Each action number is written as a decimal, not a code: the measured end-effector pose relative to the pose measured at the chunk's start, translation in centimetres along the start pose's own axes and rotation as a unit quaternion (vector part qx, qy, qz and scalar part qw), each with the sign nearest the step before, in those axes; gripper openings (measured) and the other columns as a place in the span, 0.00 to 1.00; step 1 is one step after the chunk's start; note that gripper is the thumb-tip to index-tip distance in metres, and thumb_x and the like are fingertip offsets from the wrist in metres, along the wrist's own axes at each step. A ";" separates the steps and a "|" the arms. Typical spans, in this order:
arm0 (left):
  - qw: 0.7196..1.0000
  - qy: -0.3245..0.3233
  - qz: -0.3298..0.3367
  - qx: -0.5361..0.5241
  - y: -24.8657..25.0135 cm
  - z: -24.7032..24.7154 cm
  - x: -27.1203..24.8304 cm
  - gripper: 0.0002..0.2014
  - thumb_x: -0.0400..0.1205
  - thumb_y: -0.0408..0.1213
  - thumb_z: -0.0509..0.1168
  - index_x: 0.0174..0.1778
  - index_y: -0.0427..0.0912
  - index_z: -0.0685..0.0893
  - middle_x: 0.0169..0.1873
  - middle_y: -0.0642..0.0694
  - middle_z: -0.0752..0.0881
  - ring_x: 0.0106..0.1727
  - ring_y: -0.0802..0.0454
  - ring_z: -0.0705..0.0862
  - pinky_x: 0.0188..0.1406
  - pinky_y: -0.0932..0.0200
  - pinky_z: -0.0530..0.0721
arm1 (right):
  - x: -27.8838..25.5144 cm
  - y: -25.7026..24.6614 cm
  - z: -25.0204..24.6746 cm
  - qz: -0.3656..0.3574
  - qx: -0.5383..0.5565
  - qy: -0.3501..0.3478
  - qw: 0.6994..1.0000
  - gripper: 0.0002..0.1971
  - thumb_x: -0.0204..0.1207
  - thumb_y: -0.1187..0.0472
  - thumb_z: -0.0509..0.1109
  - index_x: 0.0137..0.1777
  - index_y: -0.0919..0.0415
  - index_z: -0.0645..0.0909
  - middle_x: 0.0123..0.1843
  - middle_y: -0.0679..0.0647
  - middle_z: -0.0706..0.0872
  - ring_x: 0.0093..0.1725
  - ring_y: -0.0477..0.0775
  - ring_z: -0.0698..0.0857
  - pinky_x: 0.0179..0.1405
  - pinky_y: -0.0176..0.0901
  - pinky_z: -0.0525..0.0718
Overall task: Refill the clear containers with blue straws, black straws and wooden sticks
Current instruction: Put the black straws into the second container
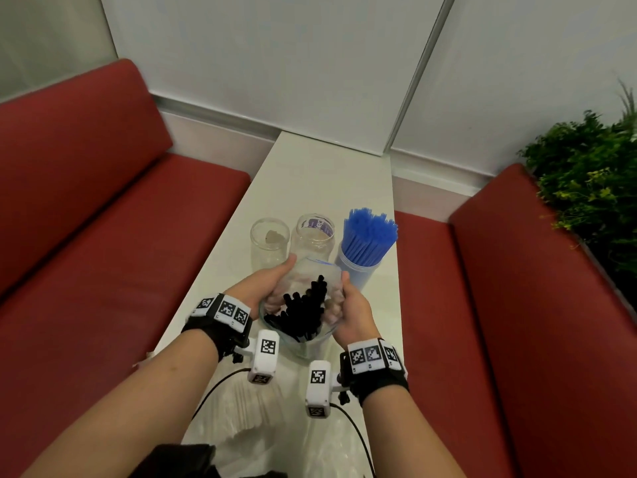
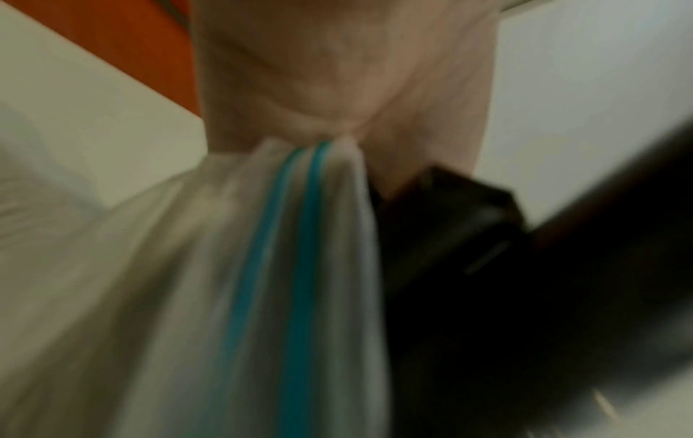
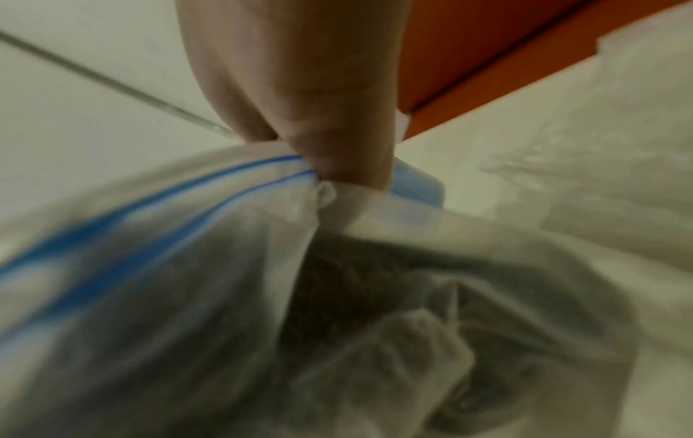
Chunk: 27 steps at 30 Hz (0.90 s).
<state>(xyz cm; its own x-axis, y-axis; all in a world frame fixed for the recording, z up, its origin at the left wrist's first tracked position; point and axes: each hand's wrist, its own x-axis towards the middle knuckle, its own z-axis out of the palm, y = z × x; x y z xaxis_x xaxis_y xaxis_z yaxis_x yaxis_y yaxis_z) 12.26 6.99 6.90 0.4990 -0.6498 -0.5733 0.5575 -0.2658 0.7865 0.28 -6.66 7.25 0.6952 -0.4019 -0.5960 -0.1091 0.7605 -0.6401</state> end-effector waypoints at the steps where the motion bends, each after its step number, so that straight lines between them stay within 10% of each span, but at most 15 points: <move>1: 1.000 -0.018 -0.005 -0.002 -0.1 0.1 0.0 0.31 0.78 0.67 0.61 0.22 0.43 0.77 0.11 0.48 0.66 0.11 0.54 0.63 0.12 0.69 0.61 | 0.1 0.1 -0.1 0.013 0.015 0.011 1.000 0.21 0.90 0.46 0.62 0.35 0.55 0.74 0.19 0.45 0.67 0.13 0.42 0.65 0.10 0.32 0.61; 5: 0.994 0.012 -0.011 -0.104 -0.9 0.3 0.3 0.24 0.84 0.56 0.61 0.53 0.37 0.90 0.36 0.39 0.91 0.37 0.45 0.91 0.35 0.57 0.87 | 0.6 1.3 -0.9 0.050 0.006 0.065 0.997 0.18 0.92 0.51 0.59 0.43 0.59 0.78 0.17 0.48 0.70 0.11 0.44 0.69 0.08 0.33 0.65; 8: 0.999 0.019 -0.047 -0.006 -1.8 -0.4 0.3 0.25 0.84 0.55 0.63 0.68 0.39 0.82 0.59 0.40 0.88 0.61 0.40 0.86 0.66 0.41 0.81 | 1.2 2.1 -1.8 0.069 0.053 0.111 0.990 0.17 0.93 0.54 0.57 0.43 0.60 0.77 0.16 0.49 0.70 0.10 0.45 0.67 0.08 0.31 0.64; 12: 0.962 0.037 -0.159 0.219 -2.5 -1.6 -0.5 0.36 0.77 0.69 0.62 0.66 0.40 0.76 0.58 0.37 0.84 0.50 0.34 0.90 0.52 0.38 0.89 | 1.8 3.1 -3.2 0.063 0.012 0.155 0.986 0.15 0.92 0.59 0.58 0.42 0.59 0.76 0.22 0.52 0.73 0.19 0.49 0.69 0.17 0.32 0.64; 15: 0.983 -0.003 -0.182 0.032 -2.8 -0.8 -0.7 0.31 0.84 0.54 0.64 0.68 0.29 0.72 0.55 0.25 0.83 0.47 0.28 0.90 0.45 0.38 0.90 | 1.8 4.1 -3.0 0.062 -0.028 0.123 0.990 0.14 0.91 0.61 0.57 0.46 0.63 0.78 0.32 0.56 0.77 0.25 0.51 0.73 0.22 0.33 0.70; 19: 0.996 0.034 -0.079 -0.019 -1.8 0.1 -0.4 0.09 0.87 0.33 0.60 0.56 0.32 0.81 0.39 0.38 0.85 0.36 0.41 0.89 0.35 0.47 0.89 | 1.8 3.5 -1.3 0.067 0.041 0.043 0.996 0.16 0.91 0.59 0.58 0.65 0.70 0.82 0.51 0.66 0.88 0.40 0.62 0.86 0.44 0.50 0.85; 24: 0.986 0.048 -0.043 -0.156 -0.9 0.0 -0.3 0.09 0.85 0.27 0.56 0.47 0.33 0.82 0.33 0.39 0.85 0.30 0.45 0.86 0.30 0.53 0.88 | 0.8 2.2 -1.1 0.091 0.065 -0.023 0.993 0.17 0.87 0.54 0.66 0.66 0.65 0.86 0.64 0.66 0.90 0.68 0.69 0.85 0.65 0.72 0.83; 27: 0.951 0.049 -0.092 -0.292 -1.8 -0.2 0.2 0.11 0.86 0.25 0.50 0.46 0.32 0.78 0.32 0.39 0.80 0.32 0.46 0.79 0.35 0.49 0.84 | 1.4 3.1 -1.7 0.071 0.057 0.023 0.996 0.15 0.86 0.57 0.69 0.65 0.66 0.86 0.63 0.66 0.90 0.67 0.67 0.86 0.75 0.65 0.79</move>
<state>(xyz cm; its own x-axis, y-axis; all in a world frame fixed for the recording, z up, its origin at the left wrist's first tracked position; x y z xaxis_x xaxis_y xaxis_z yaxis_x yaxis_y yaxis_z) 11.45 7.43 5.28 0.4000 -0.5537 -0.7303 0.9008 0.0906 0.4247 -0.28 -5.79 3.59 0.6443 -0.3071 -0.7004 -0.1217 0.8630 -0.4903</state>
